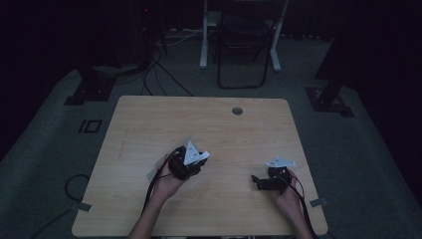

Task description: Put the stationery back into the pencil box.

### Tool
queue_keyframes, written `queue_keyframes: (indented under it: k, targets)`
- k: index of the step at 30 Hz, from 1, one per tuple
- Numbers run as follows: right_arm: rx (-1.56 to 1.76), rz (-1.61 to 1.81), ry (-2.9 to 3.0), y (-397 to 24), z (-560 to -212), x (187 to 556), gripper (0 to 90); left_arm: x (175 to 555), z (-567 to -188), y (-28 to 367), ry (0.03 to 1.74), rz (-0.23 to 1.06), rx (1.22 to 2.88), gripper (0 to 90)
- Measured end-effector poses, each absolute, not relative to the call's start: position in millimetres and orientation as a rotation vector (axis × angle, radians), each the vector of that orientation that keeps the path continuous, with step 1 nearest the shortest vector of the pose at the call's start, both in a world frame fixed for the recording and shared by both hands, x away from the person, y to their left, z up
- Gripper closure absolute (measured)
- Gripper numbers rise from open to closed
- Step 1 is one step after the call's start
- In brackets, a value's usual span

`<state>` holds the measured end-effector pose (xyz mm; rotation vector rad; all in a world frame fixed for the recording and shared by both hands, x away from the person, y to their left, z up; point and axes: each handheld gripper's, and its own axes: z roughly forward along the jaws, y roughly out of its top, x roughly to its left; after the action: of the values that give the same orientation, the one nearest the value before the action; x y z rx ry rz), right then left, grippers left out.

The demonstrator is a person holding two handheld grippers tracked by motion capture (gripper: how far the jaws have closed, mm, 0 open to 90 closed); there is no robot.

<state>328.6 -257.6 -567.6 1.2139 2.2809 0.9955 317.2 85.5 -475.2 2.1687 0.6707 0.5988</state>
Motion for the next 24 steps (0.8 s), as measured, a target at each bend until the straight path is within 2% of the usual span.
queue_keyframes:
  k: [24]
  targets:
    - [1.213, 0.995, 2.281, -258, -568, 329, 12.8, 323, -475, 101, 0.719, 0.626, 2.153, 70.9]
